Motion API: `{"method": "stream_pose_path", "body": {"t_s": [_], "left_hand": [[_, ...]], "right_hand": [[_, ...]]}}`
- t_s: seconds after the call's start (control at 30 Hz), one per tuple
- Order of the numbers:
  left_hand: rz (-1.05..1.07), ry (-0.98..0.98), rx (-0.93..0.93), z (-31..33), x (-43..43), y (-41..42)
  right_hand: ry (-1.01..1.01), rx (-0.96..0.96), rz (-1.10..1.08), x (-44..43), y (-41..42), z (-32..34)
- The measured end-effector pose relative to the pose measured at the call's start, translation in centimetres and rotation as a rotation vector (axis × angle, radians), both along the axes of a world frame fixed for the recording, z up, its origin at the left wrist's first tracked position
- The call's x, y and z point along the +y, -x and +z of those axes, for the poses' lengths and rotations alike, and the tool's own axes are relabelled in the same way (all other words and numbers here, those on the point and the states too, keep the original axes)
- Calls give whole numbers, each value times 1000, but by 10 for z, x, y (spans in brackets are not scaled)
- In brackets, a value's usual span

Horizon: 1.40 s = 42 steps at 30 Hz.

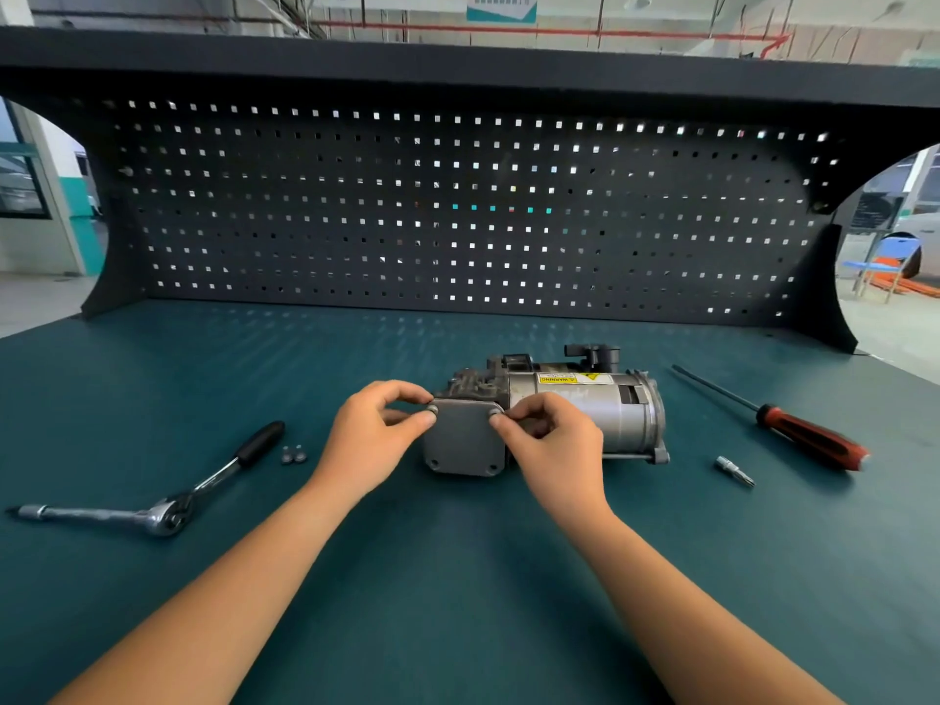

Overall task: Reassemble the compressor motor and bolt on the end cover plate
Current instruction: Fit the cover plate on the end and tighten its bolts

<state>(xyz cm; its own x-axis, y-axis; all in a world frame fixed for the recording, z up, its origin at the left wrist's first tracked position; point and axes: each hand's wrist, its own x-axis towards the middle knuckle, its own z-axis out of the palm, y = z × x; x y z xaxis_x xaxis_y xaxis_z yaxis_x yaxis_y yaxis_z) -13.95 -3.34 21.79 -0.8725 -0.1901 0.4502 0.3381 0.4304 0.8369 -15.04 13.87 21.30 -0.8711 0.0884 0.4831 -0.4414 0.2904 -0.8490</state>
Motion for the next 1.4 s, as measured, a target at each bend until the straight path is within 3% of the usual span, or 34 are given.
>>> {"method": "stream_pose_path", "body": {"t_s": [0.2, 0.4, 0.57, 0.7, 0.83, 1.07, 1.4], "left_hand": [[44, 34, 42, 1, 3, -1], [30, -55, 8, -2, 2, 0], [-76, -119, -103, -6, 0, 3], [-100, -159, -151, -6, 0, 6], [-155, -248, -183, -5, -4, 9], [-256, -269, -253, -7, -8, 12], [-245, -322, -235, -8, -6, 13]], "right_hand": [[-24, 10, 41, 3, 4, 4], [-81, 27, 44, 5, 7, 4], [-141, 73, -24, 10, 10, 3], [-414, 224, -36, 10, 14, 11], [-707, 68, 87, 17, 25, 22], [-645, 72, 105, 20, 29, 25], [-646, 106, 121, 20, 29, 30]]}}
